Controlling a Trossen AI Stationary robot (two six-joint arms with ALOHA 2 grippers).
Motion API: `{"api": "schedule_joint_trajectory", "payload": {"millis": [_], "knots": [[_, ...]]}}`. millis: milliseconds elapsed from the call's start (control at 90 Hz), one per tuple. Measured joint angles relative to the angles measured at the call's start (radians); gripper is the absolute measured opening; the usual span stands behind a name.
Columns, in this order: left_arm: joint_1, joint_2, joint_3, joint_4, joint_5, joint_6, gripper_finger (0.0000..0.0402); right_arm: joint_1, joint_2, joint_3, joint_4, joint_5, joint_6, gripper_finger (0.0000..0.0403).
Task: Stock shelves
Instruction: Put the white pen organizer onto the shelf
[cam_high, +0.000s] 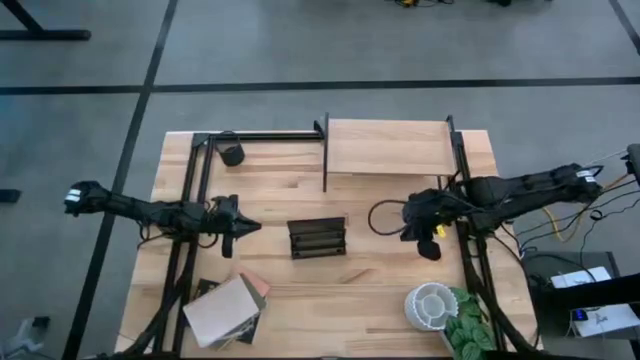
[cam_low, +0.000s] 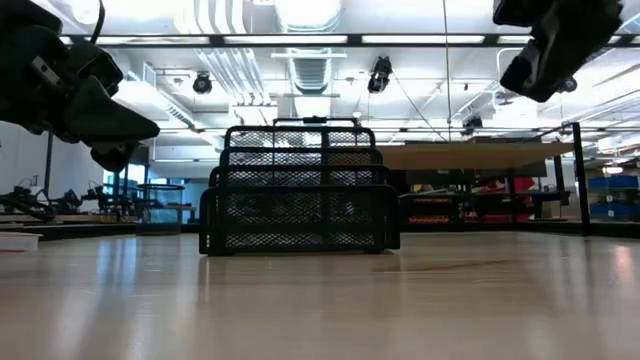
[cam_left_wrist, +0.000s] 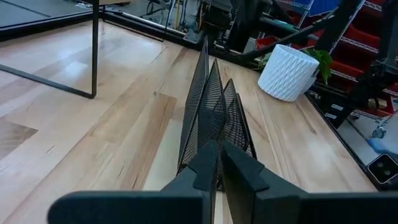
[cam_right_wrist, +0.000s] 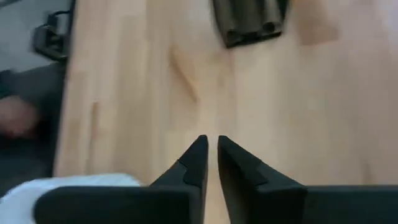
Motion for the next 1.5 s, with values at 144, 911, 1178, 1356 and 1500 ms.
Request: {"api": "schedule_joint_trajectory", "payload": {"millis": [144, 911, 1178, 1356, 1500], "knots": [[0.0, 0.0, 0.0, 0.001, 0.0, 0.0, 0.0006, 0.03, 0.033, 0.03, -0.056, -0.001, 0.029, 0.0106], [0.0, 0.0, 0.0, 0.002, 0.0, 0.0, 0.0006, 0.353, 0.307, 0.301, -0.368, 0.068, 0.322, 0.0267], [0.0, 0.0, 0.0, 0.002, 0.0, 0.0, 0.0006, 0.486, 0.301, 0.265, -0.365, 0.1, 0.498, 0.0265], [0.0, 0.0, 0.0, 0.001, 0.0, 0.0, 0.0006, 0.521, 0.333, 0.26, -0.358, 0.141, 0.53, 0.0244], [0.0, 0.0, 0.0, 0.001, 0.0, 0.0, 0.0006, 0.525, 0.386, 0.25, -0.359, 0.142, 0.523, 0.0228]]}}
